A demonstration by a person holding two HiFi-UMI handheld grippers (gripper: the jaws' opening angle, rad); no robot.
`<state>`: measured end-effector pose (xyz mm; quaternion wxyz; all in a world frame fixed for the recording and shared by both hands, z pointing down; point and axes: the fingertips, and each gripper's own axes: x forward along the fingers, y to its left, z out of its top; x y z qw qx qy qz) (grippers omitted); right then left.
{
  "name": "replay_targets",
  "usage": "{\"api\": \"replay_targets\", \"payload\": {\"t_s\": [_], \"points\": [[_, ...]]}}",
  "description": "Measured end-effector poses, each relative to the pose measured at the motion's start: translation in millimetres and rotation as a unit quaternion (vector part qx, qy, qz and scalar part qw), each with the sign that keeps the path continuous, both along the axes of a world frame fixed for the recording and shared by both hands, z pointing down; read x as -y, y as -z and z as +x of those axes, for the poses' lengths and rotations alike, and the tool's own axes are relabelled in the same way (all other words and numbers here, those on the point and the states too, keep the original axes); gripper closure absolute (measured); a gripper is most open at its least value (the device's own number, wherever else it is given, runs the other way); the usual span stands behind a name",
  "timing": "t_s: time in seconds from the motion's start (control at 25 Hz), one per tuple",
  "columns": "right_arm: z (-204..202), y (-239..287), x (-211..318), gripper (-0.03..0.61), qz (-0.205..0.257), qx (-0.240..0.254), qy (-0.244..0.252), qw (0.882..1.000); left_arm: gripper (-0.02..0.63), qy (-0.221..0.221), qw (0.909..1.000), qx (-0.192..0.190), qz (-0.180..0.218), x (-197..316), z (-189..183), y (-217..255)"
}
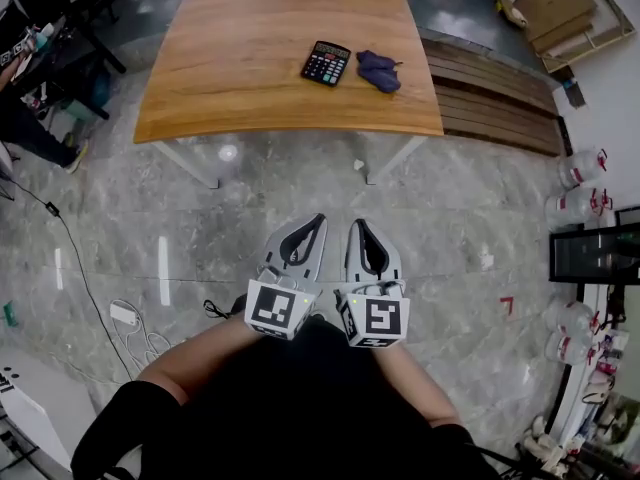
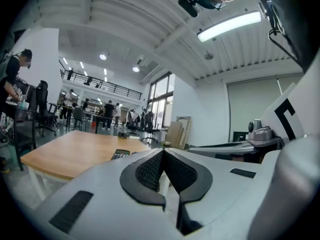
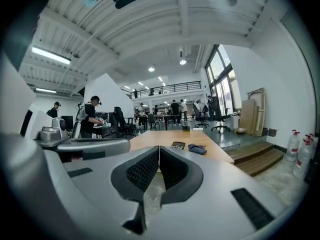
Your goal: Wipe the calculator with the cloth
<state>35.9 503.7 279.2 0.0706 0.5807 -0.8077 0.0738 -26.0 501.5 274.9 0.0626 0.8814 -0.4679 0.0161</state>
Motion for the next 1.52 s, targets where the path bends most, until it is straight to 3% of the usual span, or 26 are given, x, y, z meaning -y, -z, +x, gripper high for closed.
{"api": "replay_targets", "payload": {"t_s": [0.12, 0.36, 0.72, 1.08, 1.32, 1.52], "points": [[-7.6, 1.8, 55.9, 0.563, -0.004, -0.021, -0.002, 1.000, 0.607, 0.014, 0.9996, -0.020, -0.010, 57.2, -13.5, 1.7], [-33.1, 12.8, 146.0, 0.563, 0.001, -0.027, -0.009, 1.000, 0.607, 0.006, 1.0000, 0.000, 0.001, 145.8, -37.4, 4.8], [-36.6, 11.9, 217.9, 0.563, 0.003, -0.018, -0.029, 0.999, 0.607, -0.003, 1.0000, 0.000, -0.004, 221.9, -46.6, 1.2], [-17.1, -24.6, 315.2, 0.563, -0.016, 0.010, -0.003, 1.000, 0.607, 0.021, 0.9991, 0.033, -0.015, 312.7, -24.4, -31.9], [-2.4, -9.7, 402.4, 0.563, 0.000, 0.032, 0.041, 0.999, 0.607, 0.049, 0.9981, 0.039, 0.002, 391.3, -4.9, -17.3], [17.4, -3.6, 455.4, 0.563, -0.010, 0.056, 0.065, 0.996, 0.607, 0.073, 0.9961, 0.046, -0.017, 443.6, 11.1, -11.5]]}}
